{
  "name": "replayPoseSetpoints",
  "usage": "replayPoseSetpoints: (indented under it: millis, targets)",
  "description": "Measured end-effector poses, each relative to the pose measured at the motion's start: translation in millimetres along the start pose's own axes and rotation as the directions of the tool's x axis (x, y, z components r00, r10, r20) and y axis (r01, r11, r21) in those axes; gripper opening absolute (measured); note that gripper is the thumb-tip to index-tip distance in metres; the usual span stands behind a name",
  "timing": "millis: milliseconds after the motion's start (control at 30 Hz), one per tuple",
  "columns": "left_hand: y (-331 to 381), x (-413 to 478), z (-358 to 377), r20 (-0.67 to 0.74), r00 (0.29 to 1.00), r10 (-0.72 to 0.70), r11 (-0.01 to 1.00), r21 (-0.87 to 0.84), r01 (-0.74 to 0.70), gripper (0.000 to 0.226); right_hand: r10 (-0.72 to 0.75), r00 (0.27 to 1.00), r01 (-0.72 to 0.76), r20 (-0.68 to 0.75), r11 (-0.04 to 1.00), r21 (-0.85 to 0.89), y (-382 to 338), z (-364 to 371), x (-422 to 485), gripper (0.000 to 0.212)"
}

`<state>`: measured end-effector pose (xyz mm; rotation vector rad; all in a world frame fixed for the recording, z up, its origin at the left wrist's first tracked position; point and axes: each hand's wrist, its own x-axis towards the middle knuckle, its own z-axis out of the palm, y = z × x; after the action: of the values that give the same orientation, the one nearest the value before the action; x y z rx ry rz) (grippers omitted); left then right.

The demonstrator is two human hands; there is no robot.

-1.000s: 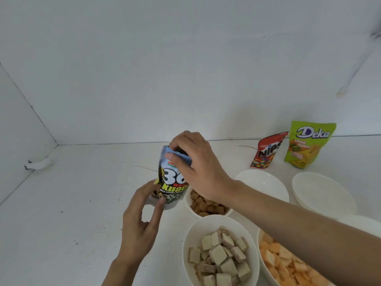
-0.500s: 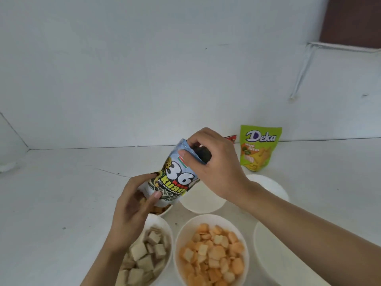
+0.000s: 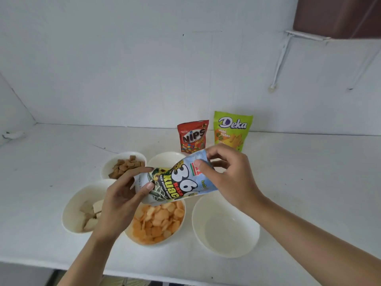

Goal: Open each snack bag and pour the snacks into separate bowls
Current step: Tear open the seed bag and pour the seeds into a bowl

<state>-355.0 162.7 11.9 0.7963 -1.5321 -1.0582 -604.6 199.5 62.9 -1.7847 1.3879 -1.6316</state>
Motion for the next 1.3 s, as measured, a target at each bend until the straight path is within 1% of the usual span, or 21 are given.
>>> replayPoseSetpoints:
  millis: [133, 233, 367, 467, 567, 667, 733, 867, 967, 1067, 1167, 1233, 1300]
  targets:
    - [6, -14, 10, -0.001, 0.999, -0.043, 0.999, -0.001, 0.043, 0.028, 0.093, 0.996, -0.093, 0.013, 0.993, 0.074, 8, -14, -20, 0.015]
    - [6, -19, 16, 0.011, 0.999, -0.047, 0.998, 0.041, 0.046, 0.028, 0.147, 0.989, -0.148, 0.013, 0.981, 0.125, 14, -23, -28, 0.015]
    - [3, -21, 18, 0.048, 0.997, -0.058, 0.996, 0.071, 0.054, 0.028, 0.198, 0.979, -0.202, 0.042, 0.965, 0.168, 23, -29, -37, 0.024]
    - [2, -19, 18, 0.105, 0.993, -0.052, 0.993, 0.112, 0.041, 0.027, 0.246, 0.967, -0.255, 0.069, 0.95, 0.182, 31, -35, -43, 0.016]
    - [4, -14, 18, 0.148, 0.988, -0.035, 0.988, 0.152, 0.013, 0.027, 0.33, 0.937, -0.348, 0.109, 0.905, 0.244, 39, -40, -48, 0.011]
    - [7, -8, 17, 0.207, 0.978, -0.004, 0.973, 0.228, -0.044, 0.022, 0.414, 0.9, -0.435, 0.136, 0.855, 0.282, 43, -44, -51, 0.014]
    - [10, -4, 17, 0.238, 0.971, 0.011, 0.963, 0.259, -0.074, 0.023, 0.447, 0.883, -0.469, 0.141, 0.834, 0.29, 46, -46, -53, 0.015]
    - [17, 1, 24, 0.237, 0.971, -0.033, 0.965, 0.262, -0.031, 0.027, 0.524, 0.841, -0.537, 0.136, 0.778, 0.326, 50, -48, -55, 0.015]
    - [18, 1, 27, 0.232, 0.97, -0.073, 0.972, 0.232, 0.018, 0.027, 0.546, 0.832, -0.541, 0.095, 0.762, 0.356, 49, -48, -59, 0.016]
    - [16, -1, 28, 0.216, 0.968, -0.126, 0.974, 0.211, 0.08, 0.026, 0.54, 0.84, -0.52, 0.058, 0.769, 0.372, 48, -46, -62, 0.017]
    - [15, -3, 28, 0.205, 0.967, -0.153, 0.976, 0.183, 0.115, 0.027, 0.513, 0.856, -0.491, 0.055, 0.777, 0.393, 47, -46, -65, 0.02]
    - [15, -4, 27, 0.209, 0.966, -0.153, 0.978, 0.173, 0.118, 0.027, 0.477, 0.876, -0.468, 0.072, 0.804, 0.367, 46, -45, -67, 0.027]
    - [14, -5, 26, 0.206, 0.968, -0.145, 0.979, 0.173, 0.11, 0.027, 0.428, 0.899, -0.435, 0.094, 0.844, 0.315, 45, -43, -69, 0.026]
